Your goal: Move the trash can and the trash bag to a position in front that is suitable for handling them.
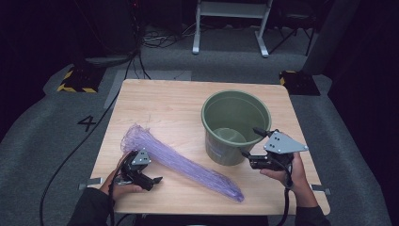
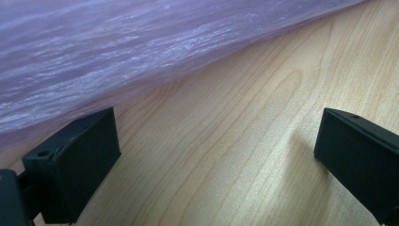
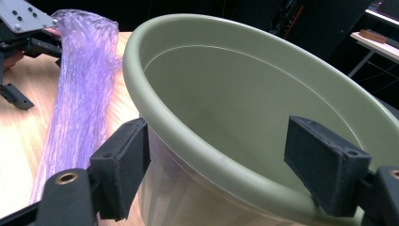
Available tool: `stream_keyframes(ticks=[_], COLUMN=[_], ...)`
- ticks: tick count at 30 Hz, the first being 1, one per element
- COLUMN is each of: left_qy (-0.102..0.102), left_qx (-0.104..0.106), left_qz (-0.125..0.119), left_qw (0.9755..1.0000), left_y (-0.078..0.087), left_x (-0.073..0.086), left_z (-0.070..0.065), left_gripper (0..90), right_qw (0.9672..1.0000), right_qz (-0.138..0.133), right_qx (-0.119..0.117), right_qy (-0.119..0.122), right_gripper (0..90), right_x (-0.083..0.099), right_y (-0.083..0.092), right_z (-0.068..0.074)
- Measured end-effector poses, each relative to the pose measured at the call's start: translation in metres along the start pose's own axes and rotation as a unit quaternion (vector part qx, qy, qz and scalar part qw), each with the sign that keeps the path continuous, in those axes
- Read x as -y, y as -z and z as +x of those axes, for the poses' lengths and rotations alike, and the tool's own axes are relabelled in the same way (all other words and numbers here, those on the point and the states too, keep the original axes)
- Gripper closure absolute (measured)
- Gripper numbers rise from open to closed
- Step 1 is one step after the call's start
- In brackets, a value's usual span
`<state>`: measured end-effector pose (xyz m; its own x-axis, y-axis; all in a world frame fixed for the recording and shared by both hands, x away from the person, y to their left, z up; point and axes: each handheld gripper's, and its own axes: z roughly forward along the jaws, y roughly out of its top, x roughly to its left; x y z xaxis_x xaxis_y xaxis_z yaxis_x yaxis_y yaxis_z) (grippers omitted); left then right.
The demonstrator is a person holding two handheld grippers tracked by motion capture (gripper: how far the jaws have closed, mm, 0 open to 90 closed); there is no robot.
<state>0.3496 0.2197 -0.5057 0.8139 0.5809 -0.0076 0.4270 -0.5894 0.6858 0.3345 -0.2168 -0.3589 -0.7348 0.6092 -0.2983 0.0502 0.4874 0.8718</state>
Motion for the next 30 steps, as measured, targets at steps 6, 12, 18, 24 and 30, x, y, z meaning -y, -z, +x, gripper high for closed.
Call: stream_keyframes(ticks=[6, 12, 18, 24, 30], left_qy=[0.000, 0.000, 0.000, 0.000, 0.000], left_qx=[0.000, 0.000, 0.000, 0.000, -0.001], left_qz=[0.000, 0.000, 0.000, -0.001, -0.001], left_qw=[1.0000, 1.0000, 1.0000, 1.0000, 1.0000], left_y=[0.000, 0.000, 0.000, 0.000, 0.000], left_x=[0.000, 0.000, 0.000, 0.000, 0.000], left_z=[0.000, 0.000, 0.000, 0.000, -0.001], left_gripper=[0.2, 0.2, 0.2, 0.3, 0.3], right_qw=[0.9998, 0.9993, 0.9986, 0.9986, 0.9966], right_qz=[0.010, -0.002, -0.018, -0.027, -0.069], right_qx=[-0.006, -0.038, -0.049, -0.034, -0.005], right_qy=[0.017, 0.005, -0.009, -0.029, -0.044], right_gripper=[23.3, 22.6, 22.9, 26.3, 24.8], right_x=[-0.006, -0.015, -0.017, -0.003, 0.023], right_y=[0.000, 0.002, 0.008, 0.018, 0.043], right_z=[0.005, 0.004, 0.005, 0.010, 0.024])
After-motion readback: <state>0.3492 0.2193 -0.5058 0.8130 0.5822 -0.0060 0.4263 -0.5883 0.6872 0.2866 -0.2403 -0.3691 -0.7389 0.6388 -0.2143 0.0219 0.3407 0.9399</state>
